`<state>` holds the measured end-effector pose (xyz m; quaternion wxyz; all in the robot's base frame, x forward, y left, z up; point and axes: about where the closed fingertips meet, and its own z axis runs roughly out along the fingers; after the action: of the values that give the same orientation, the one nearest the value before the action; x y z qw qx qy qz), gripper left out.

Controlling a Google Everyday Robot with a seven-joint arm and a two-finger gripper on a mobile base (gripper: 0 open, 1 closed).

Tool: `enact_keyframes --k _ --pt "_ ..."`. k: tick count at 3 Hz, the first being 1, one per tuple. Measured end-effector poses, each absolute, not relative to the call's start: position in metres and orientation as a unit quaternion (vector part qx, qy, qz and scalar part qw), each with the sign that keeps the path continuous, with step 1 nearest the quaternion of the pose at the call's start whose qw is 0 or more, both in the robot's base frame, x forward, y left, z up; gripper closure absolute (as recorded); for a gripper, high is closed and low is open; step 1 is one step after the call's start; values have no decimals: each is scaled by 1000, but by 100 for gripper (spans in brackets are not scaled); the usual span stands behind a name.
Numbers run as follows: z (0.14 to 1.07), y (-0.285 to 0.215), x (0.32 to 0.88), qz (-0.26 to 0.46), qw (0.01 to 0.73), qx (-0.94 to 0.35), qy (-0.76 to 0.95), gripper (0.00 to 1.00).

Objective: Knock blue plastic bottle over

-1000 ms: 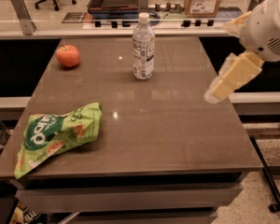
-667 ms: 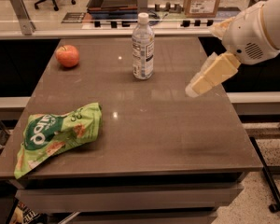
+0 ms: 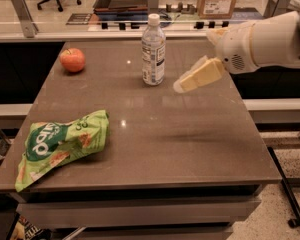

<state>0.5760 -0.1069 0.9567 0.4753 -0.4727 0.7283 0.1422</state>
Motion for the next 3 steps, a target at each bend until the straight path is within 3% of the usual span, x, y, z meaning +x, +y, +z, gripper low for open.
enact_keyframes --k 2,3 --pt "935 -77 627 201 540 -422 699 0" --pt "935 -77 627 201 540 -422 699 0"
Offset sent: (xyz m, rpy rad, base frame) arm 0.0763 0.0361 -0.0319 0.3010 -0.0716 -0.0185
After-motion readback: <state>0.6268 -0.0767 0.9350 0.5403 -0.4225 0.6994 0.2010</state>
